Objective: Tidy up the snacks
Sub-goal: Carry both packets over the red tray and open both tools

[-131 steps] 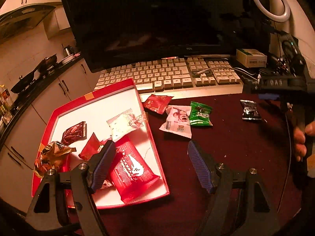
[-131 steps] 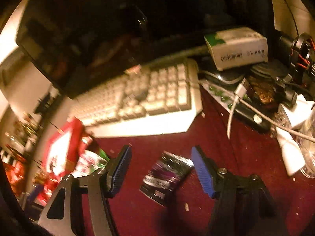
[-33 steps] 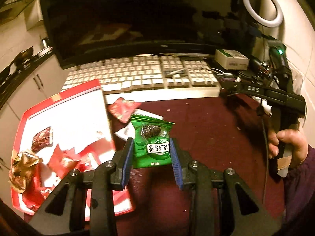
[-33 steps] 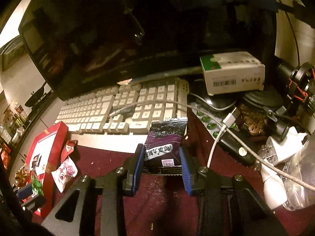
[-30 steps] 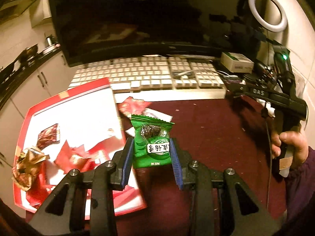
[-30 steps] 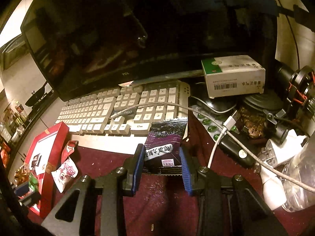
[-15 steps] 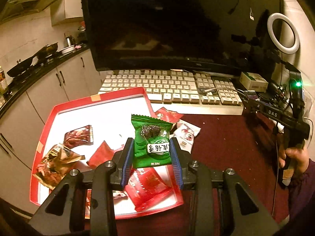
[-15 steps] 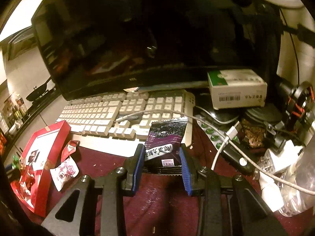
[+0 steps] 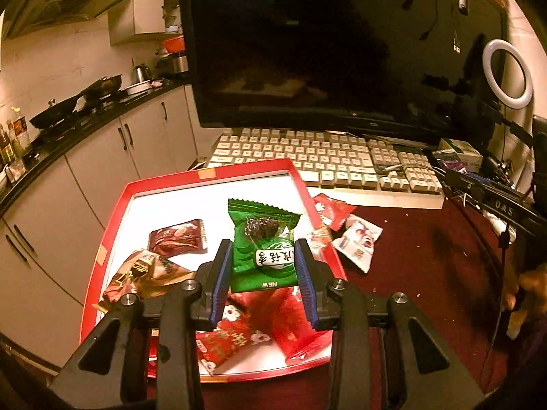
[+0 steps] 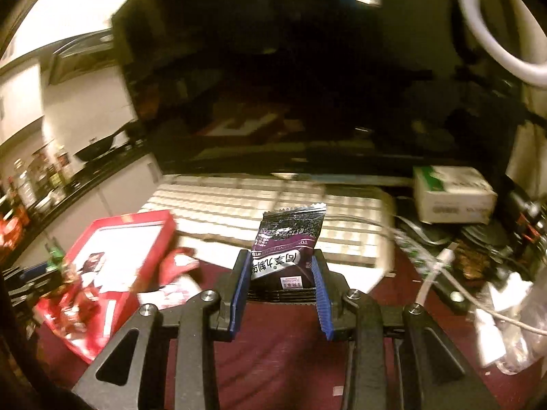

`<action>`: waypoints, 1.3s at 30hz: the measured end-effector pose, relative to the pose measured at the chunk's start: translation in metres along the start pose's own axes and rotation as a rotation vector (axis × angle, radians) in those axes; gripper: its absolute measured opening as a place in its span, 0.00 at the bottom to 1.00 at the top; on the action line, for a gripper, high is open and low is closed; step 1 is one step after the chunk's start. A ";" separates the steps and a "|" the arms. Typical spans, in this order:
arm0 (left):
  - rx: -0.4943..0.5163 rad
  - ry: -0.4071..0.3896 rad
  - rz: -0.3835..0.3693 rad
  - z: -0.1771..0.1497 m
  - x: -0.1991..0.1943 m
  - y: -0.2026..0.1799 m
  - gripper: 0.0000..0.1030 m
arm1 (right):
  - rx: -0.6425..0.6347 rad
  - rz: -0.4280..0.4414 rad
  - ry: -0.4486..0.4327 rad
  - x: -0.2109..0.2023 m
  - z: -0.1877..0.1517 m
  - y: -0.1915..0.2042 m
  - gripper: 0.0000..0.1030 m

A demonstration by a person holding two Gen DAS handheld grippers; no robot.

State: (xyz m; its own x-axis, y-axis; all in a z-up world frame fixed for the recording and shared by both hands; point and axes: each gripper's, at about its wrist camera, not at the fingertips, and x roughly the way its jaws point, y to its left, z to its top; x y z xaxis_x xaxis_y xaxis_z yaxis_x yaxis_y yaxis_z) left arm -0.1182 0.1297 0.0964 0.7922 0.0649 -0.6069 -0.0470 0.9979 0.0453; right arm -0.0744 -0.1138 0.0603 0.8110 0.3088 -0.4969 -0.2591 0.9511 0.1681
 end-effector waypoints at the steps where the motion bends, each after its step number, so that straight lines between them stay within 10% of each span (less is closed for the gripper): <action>1: -0.006 0.002 0.000 -0.001 0.000 0.003 0.33 | -0.012 0.017 -0.001 0.000 0.001 0.009 0.34; 21: -0.054 0.070 0.071 0.010 0.040 0.072 0.33 | -0.161 0.295 0.129 0.067 -0.010 0.200 0.34; 32: -0.141 0.281 0.030 0.033 0.114 0.108 0.33 | -0.019 0.281 0.309 0.142 0.005 0.203 0.38; 39: -0.141 0.230 0.074 0.024 0.082 0.103 0.46 | 0.072 0.348 0.234 0.122 0.016 0.166 0.56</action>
State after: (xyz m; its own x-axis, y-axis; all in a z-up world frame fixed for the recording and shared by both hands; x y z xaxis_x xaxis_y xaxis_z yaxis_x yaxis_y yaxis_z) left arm -0.0439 0.2375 0.0702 0.6249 0.1220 -0.7711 -0.1969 0.9804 -0.0045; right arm -0.0103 0.0820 0.0412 0.5388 0.6128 -0.5781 -0.4527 0.7893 0.4148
